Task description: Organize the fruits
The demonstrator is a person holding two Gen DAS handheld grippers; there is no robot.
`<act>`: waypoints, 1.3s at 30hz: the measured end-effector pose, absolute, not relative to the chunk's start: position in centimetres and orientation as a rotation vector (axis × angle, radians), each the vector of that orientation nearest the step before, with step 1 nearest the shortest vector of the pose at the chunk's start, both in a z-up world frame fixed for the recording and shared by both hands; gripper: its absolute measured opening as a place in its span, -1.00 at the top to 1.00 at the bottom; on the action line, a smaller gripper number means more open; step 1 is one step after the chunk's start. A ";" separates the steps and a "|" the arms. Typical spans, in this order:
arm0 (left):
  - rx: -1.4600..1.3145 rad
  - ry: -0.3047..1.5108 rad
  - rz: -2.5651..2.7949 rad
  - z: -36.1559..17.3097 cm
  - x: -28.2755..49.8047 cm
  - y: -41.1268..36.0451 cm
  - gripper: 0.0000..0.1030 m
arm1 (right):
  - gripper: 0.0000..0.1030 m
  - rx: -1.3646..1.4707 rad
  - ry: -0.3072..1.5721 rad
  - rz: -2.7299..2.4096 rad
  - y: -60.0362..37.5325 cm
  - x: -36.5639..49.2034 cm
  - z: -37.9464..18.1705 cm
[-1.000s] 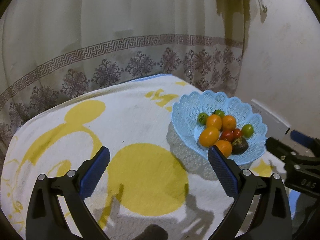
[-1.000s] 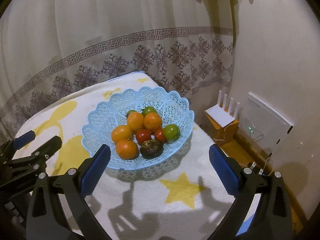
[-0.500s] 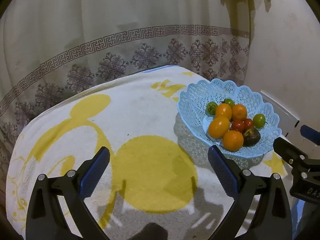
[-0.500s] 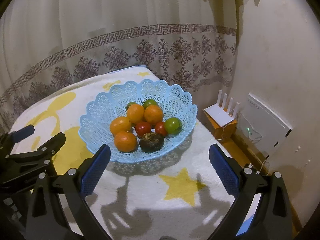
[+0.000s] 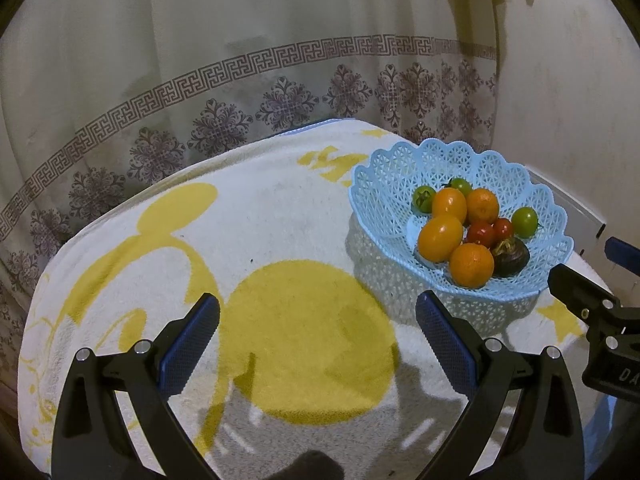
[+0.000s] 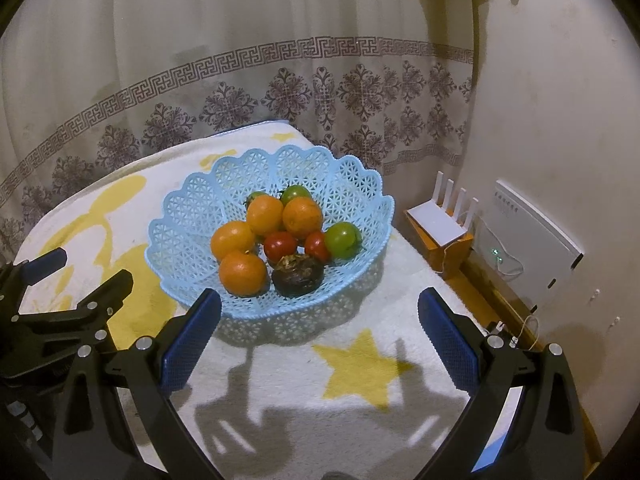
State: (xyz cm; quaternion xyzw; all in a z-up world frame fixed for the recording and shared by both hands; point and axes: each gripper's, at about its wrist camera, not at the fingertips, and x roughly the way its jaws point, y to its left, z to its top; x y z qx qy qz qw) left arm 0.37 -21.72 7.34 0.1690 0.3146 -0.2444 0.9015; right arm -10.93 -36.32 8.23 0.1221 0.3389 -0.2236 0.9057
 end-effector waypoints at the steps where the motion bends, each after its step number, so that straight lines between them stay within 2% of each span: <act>1: 0.351 0.652 -0.506 7.3 0.4 -21.7 -0.90 | -0.94 0.251 0.701 -0.461 -36.3 -10.9 8.2; 39: 0.364 0.677 -0.530 6.3 0.3 -22.3 -0.90 | -0.94 0.252 0.715 -0.451 -36.2 -10.6 7.5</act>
